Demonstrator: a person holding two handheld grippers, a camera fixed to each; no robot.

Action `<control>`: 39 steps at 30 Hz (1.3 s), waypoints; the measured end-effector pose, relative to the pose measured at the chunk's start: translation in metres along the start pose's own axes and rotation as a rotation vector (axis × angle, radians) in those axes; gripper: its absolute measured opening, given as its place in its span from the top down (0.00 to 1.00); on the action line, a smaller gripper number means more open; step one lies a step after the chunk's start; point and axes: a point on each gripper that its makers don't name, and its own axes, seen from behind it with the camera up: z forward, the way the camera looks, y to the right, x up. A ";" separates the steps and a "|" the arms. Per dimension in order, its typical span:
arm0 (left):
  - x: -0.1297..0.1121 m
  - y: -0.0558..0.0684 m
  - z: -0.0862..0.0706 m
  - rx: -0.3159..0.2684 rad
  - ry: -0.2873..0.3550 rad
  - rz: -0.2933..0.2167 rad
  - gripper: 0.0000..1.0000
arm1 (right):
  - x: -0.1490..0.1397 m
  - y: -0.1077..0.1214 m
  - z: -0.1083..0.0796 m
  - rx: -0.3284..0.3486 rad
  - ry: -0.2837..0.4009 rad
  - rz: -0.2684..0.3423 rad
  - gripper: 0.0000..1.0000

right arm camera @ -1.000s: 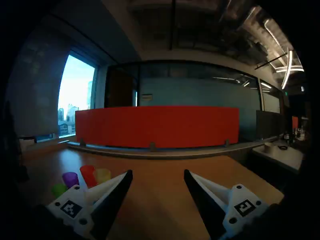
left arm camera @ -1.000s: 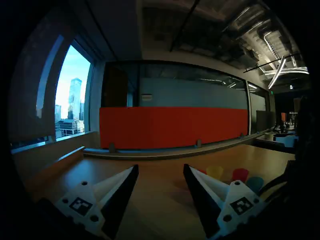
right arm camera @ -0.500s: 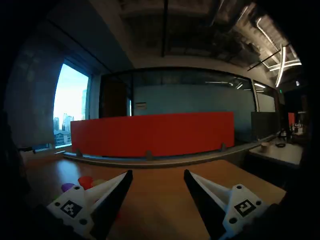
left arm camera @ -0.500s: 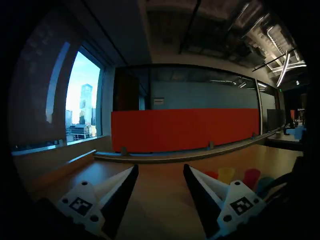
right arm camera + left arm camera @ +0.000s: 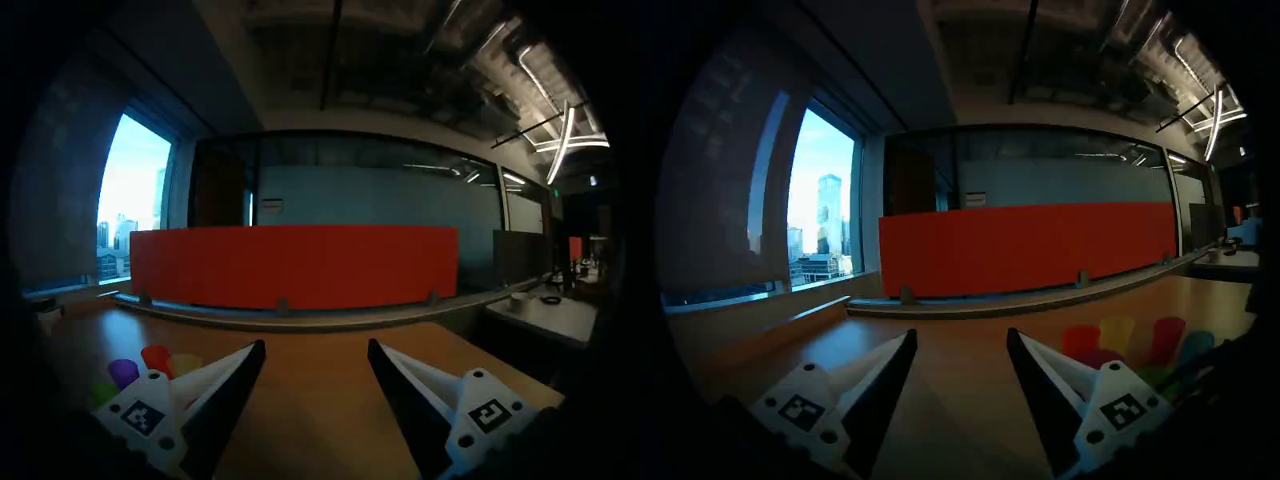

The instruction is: Pour water

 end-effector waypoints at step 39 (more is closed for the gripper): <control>-0.045 -0.004 -0.001 -0.022 -0.058 -0.055 0.18 | 0.006 0.005 0.000 -0.038 -0.003 -0.029 0.01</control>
